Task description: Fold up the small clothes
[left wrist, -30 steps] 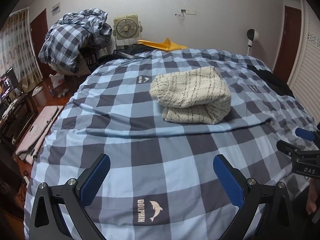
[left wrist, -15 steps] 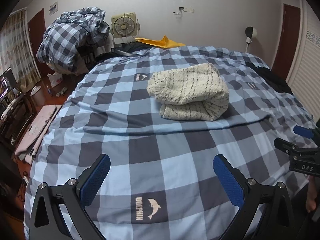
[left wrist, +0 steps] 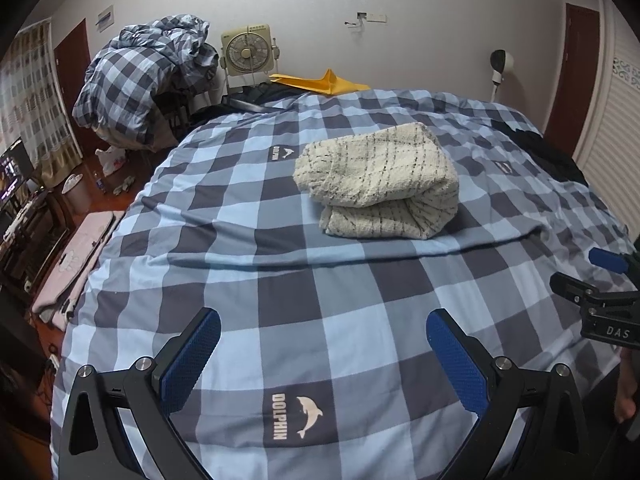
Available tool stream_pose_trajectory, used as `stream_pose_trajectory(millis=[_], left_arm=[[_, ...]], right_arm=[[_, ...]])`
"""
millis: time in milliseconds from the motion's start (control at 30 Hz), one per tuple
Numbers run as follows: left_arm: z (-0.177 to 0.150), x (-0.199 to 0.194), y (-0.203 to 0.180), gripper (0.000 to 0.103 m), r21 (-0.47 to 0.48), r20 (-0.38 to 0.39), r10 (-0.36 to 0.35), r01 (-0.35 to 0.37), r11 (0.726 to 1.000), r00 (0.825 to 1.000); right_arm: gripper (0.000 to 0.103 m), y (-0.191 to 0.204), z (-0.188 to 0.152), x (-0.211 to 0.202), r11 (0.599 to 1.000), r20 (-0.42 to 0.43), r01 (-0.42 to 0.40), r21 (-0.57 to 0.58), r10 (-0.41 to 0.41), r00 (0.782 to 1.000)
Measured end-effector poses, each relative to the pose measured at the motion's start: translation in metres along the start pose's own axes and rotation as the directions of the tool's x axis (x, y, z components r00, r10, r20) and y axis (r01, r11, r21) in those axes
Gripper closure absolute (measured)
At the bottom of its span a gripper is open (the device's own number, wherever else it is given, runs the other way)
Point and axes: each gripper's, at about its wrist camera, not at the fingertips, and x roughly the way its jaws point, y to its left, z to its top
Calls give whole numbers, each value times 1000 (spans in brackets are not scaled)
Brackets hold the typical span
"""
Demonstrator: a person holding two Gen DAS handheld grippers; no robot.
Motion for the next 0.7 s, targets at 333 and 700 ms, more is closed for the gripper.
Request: stream_pose_trajectory(millis=[333, 700], left_arm=[[0, 3, 3, 0, 0, -3, 28, -28, 1000, 1000], [-1, 2, 7, 0, -16, 4, 95, -95, 995, 995]], right_arm=[[13, 3, -1, 1, 1000, -6, 1, -1, -1, 1000], [13, 2, -1, 1, 1000, -7, 1, -2, -1, 1000]])
